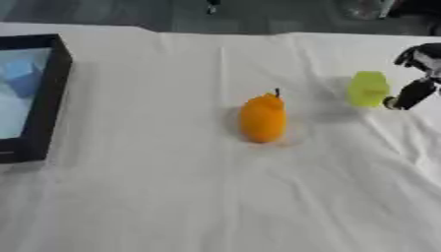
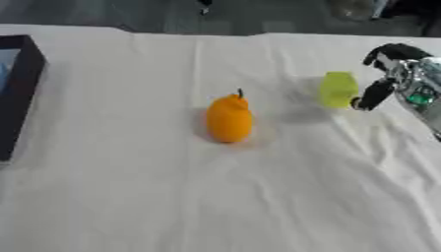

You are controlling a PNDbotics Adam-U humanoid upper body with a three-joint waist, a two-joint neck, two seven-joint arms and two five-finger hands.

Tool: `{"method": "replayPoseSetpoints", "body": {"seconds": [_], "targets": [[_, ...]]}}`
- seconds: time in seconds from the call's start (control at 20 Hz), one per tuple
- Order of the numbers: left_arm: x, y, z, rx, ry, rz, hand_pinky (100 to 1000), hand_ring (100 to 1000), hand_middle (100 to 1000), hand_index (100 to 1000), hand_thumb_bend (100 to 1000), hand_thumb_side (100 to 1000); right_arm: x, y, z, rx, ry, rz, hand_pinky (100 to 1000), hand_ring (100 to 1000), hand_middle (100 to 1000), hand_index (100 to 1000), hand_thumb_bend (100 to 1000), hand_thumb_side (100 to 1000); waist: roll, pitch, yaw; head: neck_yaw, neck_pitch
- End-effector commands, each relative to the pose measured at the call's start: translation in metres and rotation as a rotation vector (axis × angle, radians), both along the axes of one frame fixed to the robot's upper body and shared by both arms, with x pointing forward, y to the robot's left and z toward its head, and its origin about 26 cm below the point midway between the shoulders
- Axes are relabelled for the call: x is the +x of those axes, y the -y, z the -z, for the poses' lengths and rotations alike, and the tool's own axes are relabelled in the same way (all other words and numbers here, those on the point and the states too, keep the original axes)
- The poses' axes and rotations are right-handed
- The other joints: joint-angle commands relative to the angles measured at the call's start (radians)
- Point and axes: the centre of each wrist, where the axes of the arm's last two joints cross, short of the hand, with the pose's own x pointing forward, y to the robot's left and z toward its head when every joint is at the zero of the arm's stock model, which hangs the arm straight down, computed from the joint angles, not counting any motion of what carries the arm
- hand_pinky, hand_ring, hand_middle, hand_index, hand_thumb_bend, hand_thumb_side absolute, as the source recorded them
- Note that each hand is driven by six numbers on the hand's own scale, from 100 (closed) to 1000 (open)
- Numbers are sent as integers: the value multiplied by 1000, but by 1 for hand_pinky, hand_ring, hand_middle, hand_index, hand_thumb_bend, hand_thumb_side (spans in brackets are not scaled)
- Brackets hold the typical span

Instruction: Pick up the objects with one hand, pass them to the other hand, and then place them into the box on the other side of the table.

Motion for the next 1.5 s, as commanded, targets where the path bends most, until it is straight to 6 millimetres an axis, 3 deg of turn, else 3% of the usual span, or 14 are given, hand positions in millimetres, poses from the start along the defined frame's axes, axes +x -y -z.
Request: {"method": "replayPoseSetpoints", "body": {"seconds": [0.05, 1.5], "targets": [[-2, -2, -7, 11, 25, -2, 1000, 854, 861, 748, 100, 866, -4, 1, -14, 102, -45, 89, 927, 937, 859, 883, 406, 100, 5, -6, 0, -3, -18], [-1, 0, -8, 3, 32, 2, 1000, 851, 862, 749, 100, 872, 6, -7, -4, 168, -54, 35, 932, 952, 869, 886, 413, 100, -2, 8, 19, -11, -41]]}}
